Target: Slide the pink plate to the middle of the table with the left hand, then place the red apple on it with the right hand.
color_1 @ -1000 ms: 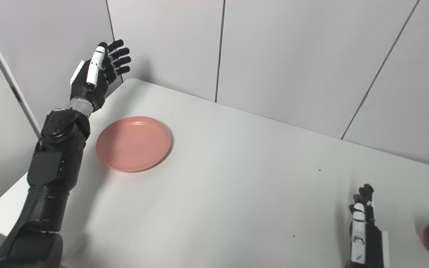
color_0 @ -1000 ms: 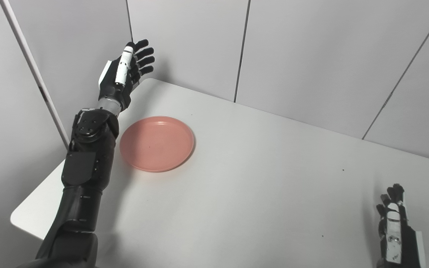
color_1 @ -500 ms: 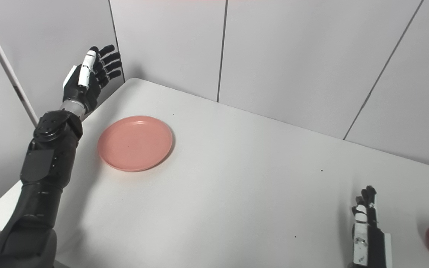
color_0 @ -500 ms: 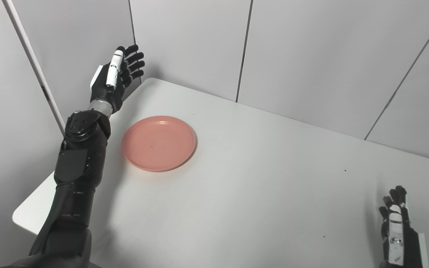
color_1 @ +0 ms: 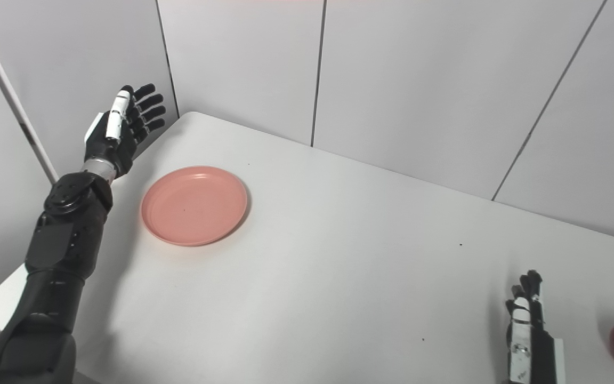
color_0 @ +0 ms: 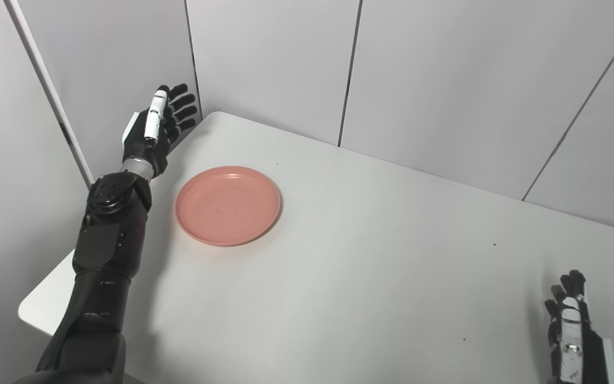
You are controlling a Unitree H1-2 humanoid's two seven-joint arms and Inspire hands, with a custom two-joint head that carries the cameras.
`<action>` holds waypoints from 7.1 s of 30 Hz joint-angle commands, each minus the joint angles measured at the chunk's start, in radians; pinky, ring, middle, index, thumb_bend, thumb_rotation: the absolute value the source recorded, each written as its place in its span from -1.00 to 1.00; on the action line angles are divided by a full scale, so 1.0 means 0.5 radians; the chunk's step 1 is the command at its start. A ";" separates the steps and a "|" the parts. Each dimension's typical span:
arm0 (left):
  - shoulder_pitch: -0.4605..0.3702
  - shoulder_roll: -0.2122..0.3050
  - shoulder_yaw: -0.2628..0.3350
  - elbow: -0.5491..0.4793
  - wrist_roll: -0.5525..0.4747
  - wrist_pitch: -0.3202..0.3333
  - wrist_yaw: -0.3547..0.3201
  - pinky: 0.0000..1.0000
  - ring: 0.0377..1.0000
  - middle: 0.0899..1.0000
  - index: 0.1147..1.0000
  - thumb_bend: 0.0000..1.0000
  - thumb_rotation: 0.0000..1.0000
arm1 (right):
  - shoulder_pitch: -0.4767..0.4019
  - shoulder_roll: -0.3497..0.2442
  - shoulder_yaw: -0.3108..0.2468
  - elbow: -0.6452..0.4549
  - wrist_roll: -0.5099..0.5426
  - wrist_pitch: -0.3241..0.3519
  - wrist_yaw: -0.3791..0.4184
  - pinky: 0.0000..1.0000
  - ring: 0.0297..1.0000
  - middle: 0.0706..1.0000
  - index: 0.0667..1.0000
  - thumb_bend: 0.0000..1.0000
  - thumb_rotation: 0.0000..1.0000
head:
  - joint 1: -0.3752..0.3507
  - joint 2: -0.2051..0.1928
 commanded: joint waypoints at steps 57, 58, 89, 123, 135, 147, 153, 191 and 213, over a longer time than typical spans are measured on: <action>0.153 0.007 -0.024 0.266 -0.050 -0.257 -0.073 0.69 0.70 0.68 0.63 -0.48 1.00 | -0.011 -0.003 -0.028 -0.110 -0.006 0.049 0.027 1.00 1.00 1.00 1.00 -1.00 1.00 | 0.028 0.012; 0.158 0.001 -0.025 0.263 -0.053 -0.254 -0.072 0.69 0.70 0.68 0.63 -0.48 1.00 | -0.011 -0.002 -0.029 -0.115 -0.008 0.058 0.025 1.00 1.00 1.00 1.00 -1.00 1.00 | 0.028 0.012; 0.203 -0.074 -0.166 0.383 -0.096 -0.361 -0.242 0.64 0.67 0.66 0.62 -0.36 1.00 | -0.018 0.011 -0.035 -0.103 -0.001 0.030 0.024 1.00 1.00 1.00 1.00 -1.00 1.00 | 0.017 0.019; 0.332 -0.331 -0.334 -0.098 -0.097 -0.037 -0.131 0.74 0.72 0.71 0.65 -0.45 1.00 | -0.007 0.033 -0.031 -0.129 -0.014 0.051 0.009 1.00 1.00 1.00 1.00 -1.00 1.00 | -0.013 0.052; 0.315 -0.387 -0.436 -0.097 -0.051 -0.025 -0.115 0.72 0.71 0.70 0.65 -0.45 1.00 | 0.010 0.049 -0.031 -0.177 -0.033 0.083 -0.002 1.00 1.00 1.00 1.00 -0.98 1.00 | -0.040 0.084; 0.281 -0.451 -0.511 -0.028 -0.054 -0.027 -0.167 0.70 0.71 0.70 0.64 -0.42 1.00 | 0.010 0.053 -0.035 -0.129 -0.033 0.017 -0.003 1.00 1.00 1.00 1.00 -0.94 1.00 | -0.099 0.130; 0.283 -0.474 -0.556 -0.029 -0.037 -0.032 -0.192 0.71 0.72 0.70 0.65 -0.42 1.00 | 0.014 0.051 -0.029 -0.129 -0.072 0.034 -0.010 1.00 1.00 1.00 1.00 -0.87 1.00 | -0.117 0.146; 0.287 -0.687 -0.653 -0.039 -0.016 0.021 -0.160 0.57 0.60 0.58 0.53 -0.37 1.00 | 0.003 0.109 -0.024 -0.086 -0.112 0.005 -0.061 1.00 1.00 0.98 1.00 -0.67 1.00 | -0.319 0.268; 0.336 -0.772 -0.813 -0.135 0.056 0.080 -0.171 0.60 0.64 0.62 0.57 -0.42 1.00 | 0.006 0.196 -0.003 -0.150 -0.167 0.085 -0.090 1.00 1.00 0.99 0.99 -0.64 1.00 | -0.514 0.351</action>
